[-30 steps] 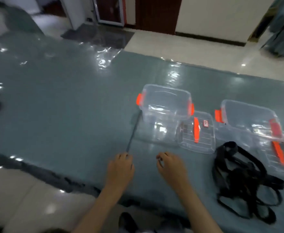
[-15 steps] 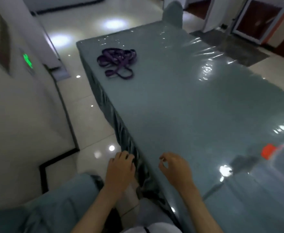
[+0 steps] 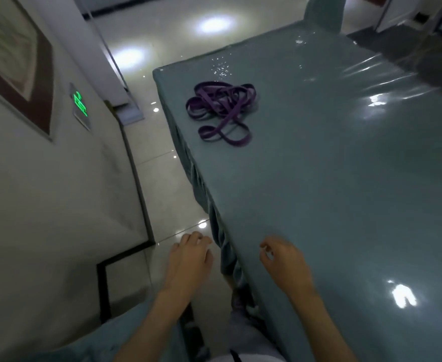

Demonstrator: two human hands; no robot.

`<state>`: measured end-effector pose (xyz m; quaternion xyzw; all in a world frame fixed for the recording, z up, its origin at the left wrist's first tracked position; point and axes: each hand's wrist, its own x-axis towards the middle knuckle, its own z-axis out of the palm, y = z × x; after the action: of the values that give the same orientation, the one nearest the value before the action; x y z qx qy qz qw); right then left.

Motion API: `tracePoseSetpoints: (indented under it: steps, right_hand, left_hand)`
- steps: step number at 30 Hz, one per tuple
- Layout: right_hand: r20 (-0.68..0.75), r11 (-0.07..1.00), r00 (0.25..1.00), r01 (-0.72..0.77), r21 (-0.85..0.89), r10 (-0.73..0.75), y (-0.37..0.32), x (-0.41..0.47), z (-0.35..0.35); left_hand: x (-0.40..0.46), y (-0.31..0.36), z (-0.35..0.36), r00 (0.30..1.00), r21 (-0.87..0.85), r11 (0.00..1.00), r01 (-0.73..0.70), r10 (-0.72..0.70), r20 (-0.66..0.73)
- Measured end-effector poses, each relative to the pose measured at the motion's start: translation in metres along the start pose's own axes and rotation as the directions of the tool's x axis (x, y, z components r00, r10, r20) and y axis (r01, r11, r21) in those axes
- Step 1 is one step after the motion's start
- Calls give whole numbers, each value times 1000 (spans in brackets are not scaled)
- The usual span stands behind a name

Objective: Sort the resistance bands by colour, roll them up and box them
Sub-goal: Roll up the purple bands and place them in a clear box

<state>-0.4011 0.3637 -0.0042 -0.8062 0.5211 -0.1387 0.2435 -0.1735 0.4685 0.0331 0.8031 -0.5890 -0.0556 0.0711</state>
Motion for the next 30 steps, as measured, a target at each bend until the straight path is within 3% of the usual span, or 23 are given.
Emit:
tracePoseSetpoints:
  steps: [15, 22, 27, 30]
  right_hand:
    - [29, 999, 999, -36, 5, 35, -71, 194, 33]
    - [50, 991, 990, -128, -26, 129, -98, 285, 59]
    - [-84, 977, 974, -212, -3, 211, -126, 358, 78]
    - [-88, 970, 969, -237, -57, 232, -147, 404, 95]
  left_hand:
    - [172, -88, -4, 998, -92, 995, 31, -36, -54]
    - [288, -146, 5, 994, -159, 984, -85, 74, -79]
    - [358, -198, -15, 978, -166, 965, -203, 192, -82]
    - [397, -229, -23, 985, -205, 964, -171, 161, -66]
